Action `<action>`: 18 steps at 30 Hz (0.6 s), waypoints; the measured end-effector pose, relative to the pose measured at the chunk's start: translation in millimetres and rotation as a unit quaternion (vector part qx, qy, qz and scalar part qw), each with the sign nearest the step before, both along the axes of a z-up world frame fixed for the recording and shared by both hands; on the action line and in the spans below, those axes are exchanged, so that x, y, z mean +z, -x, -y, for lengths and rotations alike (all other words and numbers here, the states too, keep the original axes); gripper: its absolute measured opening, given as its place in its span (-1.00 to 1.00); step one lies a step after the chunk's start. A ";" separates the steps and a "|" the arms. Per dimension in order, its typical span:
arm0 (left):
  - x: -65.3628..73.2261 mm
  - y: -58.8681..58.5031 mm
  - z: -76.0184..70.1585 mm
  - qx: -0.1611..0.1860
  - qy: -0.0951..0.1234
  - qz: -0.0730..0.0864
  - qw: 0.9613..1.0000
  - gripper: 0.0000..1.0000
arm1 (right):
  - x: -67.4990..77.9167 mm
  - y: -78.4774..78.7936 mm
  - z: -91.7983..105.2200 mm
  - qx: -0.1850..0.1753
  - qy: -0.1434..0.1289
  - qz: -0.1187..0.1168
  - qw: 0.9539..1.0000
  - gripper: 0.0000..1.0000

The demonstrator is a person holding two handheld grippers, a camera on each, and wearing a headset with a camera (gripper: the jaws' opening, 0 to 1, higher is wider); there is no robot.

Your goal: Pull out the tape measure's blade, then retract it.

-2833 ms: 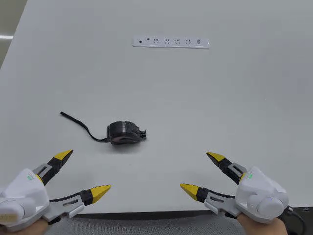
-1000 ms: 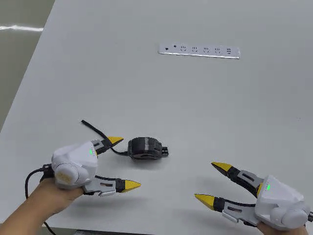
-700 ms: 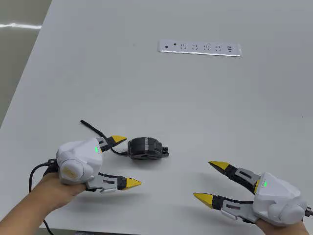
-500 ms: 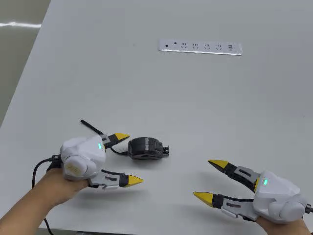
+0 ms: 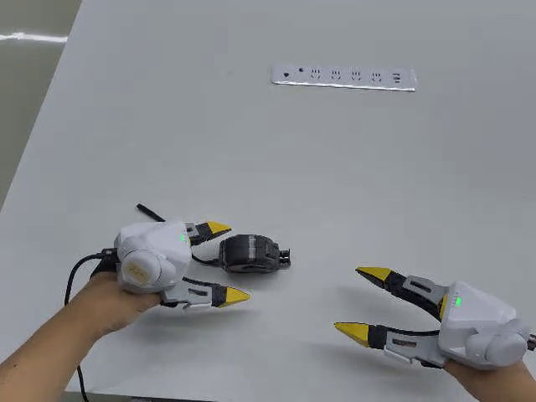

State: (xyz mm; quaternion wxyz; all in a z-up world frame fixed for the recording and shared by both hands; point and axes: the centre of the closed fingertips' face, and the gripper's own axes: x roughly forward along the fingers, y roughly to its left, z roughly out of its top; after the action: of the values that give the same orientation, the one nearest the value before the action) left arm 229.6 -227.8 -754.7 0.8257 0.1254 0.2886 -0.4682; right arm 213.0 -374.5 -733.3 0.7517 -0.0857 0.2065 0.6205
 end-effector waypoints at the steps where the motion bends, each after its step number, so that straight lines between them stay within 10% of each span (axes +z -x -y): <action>1: 0.1 -0.8 0.4 0.000 -0.001 0.000 1.000 0.25 | -0.2 -0.1 -0.3 0.001 -0.001 -0.001 1.000 0.04; 18: -12.8 -8.7 6.1 -0.015 -0.005 -0.015 1.000 0.05 | -6.7 -7.3 -6.6 0.009 0.002 -0.008 1.000 -0.01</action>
State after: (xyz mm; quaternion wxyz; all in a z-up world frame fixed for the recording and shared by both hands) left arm 238.3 -233.9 -767.6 0.8134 0.1267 0.3011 -0.4814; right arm 220.2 -367.9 -740.0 0.7444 -0.0841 0.2124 0.6275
